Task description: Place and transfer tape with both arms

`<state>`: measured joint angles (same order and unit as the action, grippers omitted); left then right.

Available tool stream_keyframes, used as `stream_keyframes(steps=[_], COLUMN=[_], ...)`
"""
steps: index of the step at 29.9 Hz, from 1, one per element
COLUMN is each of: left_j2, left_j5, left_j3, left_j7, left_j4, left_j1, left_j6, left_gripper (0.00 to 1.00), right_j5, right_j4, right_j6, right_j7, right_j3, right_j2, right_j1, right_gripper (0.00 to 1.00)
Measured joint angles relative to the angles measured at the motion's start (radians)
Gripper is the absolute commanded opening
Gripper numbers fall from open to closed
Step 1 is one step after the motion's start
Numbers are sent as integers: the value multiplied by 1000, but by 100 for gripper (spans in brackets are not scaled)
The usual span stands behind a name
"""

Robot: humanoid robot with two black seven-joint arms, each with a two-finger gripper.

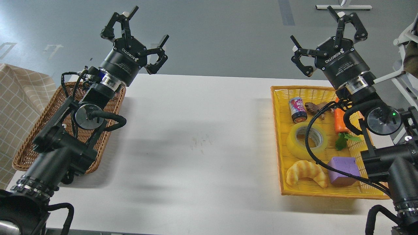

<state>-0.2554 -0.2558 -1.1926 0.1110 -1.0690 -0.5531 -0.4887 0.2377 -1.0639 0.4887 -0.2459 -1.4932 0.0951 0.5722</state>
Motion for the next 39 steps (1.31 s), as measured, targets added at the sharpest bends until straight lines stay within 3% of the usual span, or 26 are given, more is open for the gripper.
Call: stream_keyframes(steps=[39], left_j2=[7], left_j5=[-5], left_j3=[-10], left_j7=[14], left_j4=[6], left_j1=[-15], left_j6=[0], left_gripper=[98], right_j5=[11], right_j4=[0], right_j6=[0], right_j7=[10], right_j3=[1], right_j2=[0], right_j1=[0], right_gripper=[100])
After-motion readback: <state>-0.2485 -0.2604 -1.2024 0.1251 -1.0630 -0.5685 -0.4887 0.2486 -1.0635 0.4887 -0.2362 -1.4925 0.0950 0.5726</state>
